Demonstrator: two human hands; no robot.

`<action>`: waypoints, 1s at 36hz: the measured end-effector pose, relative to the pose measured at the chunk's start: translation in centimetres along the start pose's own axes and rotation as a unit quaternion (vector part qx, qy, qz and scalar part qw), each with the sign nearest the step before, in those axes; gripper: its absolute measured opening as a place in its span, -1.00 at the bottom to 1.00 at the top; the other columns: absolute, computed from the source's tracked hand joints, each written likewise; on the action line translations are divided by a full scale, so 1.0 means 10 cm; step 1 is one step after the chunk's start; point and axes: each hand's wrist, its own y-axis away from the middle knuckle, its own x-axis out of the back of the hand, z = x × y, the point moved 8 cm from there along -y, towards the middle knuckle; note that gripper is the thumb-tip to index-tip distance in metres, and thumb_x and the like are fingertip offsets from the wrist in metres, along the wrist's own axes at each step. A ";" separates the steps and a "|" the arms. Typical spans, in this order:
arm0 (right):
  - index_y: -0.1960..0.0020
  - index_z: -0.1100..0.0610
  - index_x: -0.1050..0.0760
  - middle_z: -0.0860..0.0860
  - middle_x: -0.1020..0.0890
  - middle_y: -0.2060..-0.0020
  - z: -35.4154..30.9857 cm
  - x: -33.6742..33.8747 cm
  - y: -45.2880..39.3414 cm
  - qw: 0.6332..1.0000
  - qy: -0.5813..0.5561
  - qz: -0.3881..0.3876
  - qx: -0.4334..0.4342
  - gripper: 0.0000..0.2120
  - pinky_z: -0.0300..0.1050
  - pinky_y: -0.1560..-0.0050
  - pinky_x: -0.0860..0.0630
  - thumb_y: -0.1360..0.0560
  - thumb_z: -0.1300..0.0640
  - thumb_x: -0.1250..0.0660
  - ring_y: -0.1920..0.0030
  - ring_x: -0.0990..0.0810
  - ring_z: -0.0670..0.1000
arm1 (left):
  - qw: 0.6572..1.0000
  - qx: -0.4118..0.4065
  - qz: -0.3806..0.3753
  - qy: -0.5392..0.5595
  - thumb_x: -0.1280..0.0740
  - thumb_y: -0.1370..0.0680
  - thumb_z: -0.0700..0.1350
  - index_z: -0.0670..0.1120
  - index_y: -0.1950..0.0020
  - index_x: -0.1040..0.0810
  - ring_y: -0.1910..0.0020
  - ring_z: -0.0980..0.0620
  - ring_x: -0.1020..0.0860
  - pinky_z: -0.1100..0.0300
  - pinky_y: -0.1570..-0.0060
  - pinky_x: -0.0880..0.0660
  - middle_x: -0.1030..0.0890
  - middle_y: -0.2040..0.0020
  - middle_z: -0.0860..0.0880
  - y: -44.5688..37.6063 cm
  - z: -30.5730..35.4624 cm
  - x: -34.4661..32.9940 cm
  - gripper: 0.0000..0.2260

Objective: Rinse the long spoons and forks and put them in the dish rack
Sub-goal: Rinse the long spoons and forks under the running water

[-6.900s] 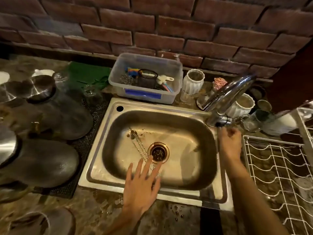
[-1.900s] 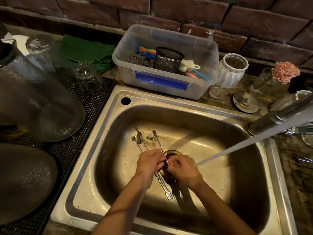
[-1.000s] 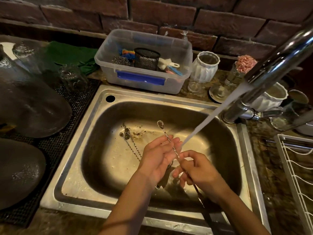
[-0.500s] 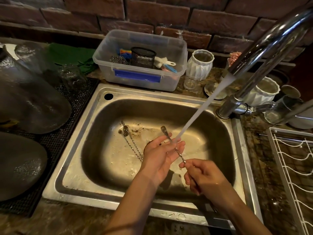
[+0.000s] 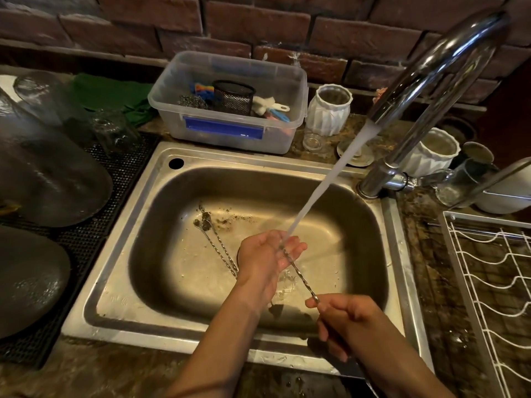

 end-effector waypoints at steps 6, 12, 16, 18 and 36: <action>0.00 0.25 -0.70 0.29 -0.73 0.18 0.01 0.04 0.08 0.995 -0.072 -0.068 -0.014 -0.81 -0.29 0.59 -0.37 -0.50 0.17 -0.37 0.55 -0.59 -0.01 | 0.998 0.037 -0.013 0.044 -0.16 -0.69 -0.09 -0.35 0.01 -0.53 0.32 -0.15 -0.71 0.17 0.33 -0.66 -0.70 0.16 -0.35 0.02 -0.04 0.00 -0.67; 0.06 0.24 -0.71 0.32 -0.72 0.19 0.14 0.21 0.07 0.999 -0.032 -0.028 0.017 -0.62 -0.28 0.58 -0.41 -0.37 -0.08 -0.55 0.49 -0.62 0.04 | 0.991 0.095 -0.063 0.075 -0.19 -0.68 -0.17 -0.34 0.10 -0.53 0.25 -0.21 -0.72 0.09 0.18 -0.69 -0.69 0.15 -0.35 0.06 -0.10 -0.08 -0.71; 0.09 0.23 -0.72 0.33 -0.71 0.23 0.17 0.23 0.10 0.999 -0.049 -0.010 0.004 -0.76 -0.26 0.55 -0.45 -0.35 0.08 -0.47 0.48 -0.62 0.04 | 0.978 0.142 -0.120 0.091 -0.20 -0.62 -0.35 -0.41 -0.10 -0.51 0.00 -0.31 -0.66 -0.08 -0.08 -0.62 -0.61 -0.15 -0.43 0.14 -0.11 -0.18 -0.84; 0.10 0.20 -0.73 0.32 -0.72 0.24 0.18 0.24 0.11 0.999 -0.050 0.000 0.001 -0.86 -0.25 0.52 -0.49 -0.40 0.19 -0.45 0.49 -0.62 0.03 | 0.973 0.156 -0.133 0.101 -0.15 -0.62 -0.39 -0.44 -0.23 -0.45 -0.12 -0.37 -0.61 -0.15 -0.19 -0.57 -0.53 -0.25 -0.47 0.16 -0.11 -0.19 -0.78; 0.15 0.24 -0.72 0.28 -0.71 0.33 -0.01 0.13 -0.20 0.991 -0.081 0.094 0.056 -0.89 -0.23 0.46 -0.48 -0.48 0.23 -0.44 0.42 -0.56 0.12 | 0.978 0.060 -0.171 0.105 -0.21 -0.59 -0.40 -0.40 -0.26 -0.47 -0.14 -0.26 -0.66 -0.03 -0.12 -0.63 -0.63 -0.20 -0.35 0.09 0.11 -0.24 -0.75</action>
